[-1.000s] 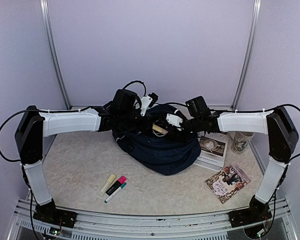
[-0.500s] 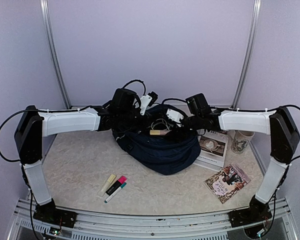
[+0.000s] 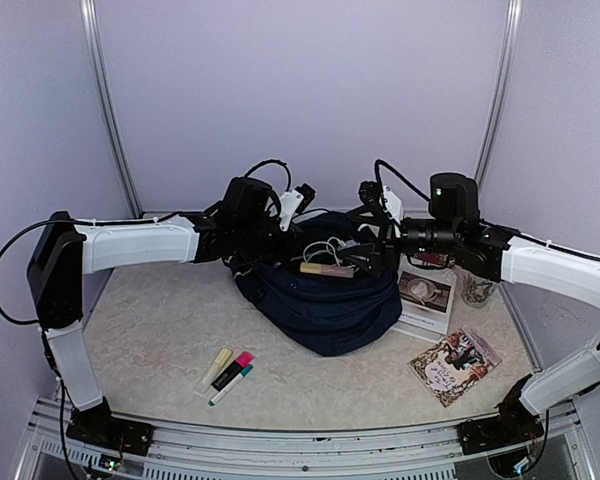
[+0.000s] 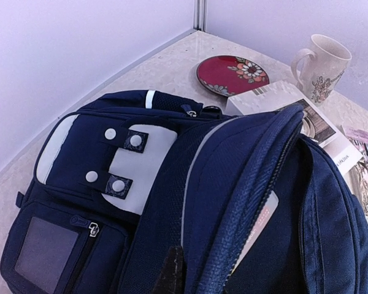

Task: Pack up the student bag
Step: Pass from the left arm to the right, then pick up the pen at the center of the board.

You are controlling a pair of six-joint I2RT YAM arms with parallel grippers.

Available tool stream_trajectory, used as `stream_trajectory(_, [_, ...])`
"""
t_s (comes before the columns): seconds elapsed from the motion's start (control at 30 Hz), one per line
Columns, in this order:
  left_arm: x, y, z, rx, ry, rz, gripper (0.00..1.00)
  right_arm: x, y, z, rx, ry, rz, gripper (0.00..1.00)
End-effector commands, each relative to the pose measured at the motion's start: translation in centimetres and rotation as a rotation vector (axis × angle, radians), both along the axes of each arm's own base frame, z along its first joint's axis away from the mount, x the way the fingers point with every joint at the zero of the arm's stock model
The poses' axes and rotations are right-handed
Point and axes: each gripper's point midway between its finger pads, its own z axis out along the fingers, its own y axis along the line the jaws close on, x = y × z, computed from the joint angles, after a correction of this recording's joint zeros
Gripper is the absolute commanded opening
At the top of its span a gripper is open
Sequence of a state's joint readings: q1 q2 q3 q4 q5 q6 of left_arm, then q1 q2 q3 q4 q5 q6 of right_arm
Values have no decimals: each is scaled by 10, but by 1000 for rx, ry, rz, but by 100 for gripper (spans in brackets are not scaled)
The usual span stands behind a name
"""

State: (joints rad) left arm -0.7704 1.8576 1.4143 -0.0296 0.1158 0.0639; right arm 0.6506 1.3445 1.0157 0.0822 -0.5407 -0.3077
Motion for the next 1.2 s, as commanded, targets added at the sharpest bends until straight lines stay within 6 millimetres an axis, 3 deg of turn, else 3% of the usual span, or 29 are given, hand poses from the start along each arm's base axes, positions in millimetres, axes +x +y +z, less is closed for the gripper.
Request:
stream_trajectory(0.0, [4,3,36,-73,-77,15,0,49,-22,-6,-71,-27,-207,92])
stream_trajectory(0.1, [3,5,38,-77,-81,21,0,83,-34,-45,-182,9,-255,91])
stream_trajectory(0.17, [2,6,38,-75,-78,23,0,94,-30,-67,-242,48,-243,87])
stream_trajectory(0.33, [0,9,37,-66,-77,33,0,97,-15,-76,-225,113,-183,70])
stream_trajectory(0.47, [-2,12,35,-49,-66,40,6,104,-19,-69,-191,90,-240,7])
stream_trajectory(0.5, [-4,14,34,-42,-57,42,12,104,-20,-67,-186,90,-250,0])
stream_trajectory(0.57, [-6,19,29,-30,-22,60,25,103,-21,-66,-179,91,-254,0])
stream_trajectory(0.6, [-7,23,27,-28,-2,82,36,102,-21,-67,-178,94,-250,0])
stream_trajectory(0.7, [-7,41,9,-16,115,205,91,105,-22,-73,-188,117,-267,0])
stream_trajectory(0.73, [-9,49,-3,-1,170,248,98,107,-23,-73,-189,121,-277,0])
stream_trajectory(0.83, [-30,82,-40,62,311,377,99,110,-25,-73,-190,127,-298,0])
stream_trajectory(0.97, [-68,126,-69,72,439,507,99,111,-24,-72,-195,131,-299,0])
stream_trajectory(1.07, [-98,149,-106,127,557,559,98,110,-21,-71,-189,138,-285,0])
stream_trajectory(1.17, [-118,168,-136,183,640,623,87,111,-19,-69,-184,137,-278,0])
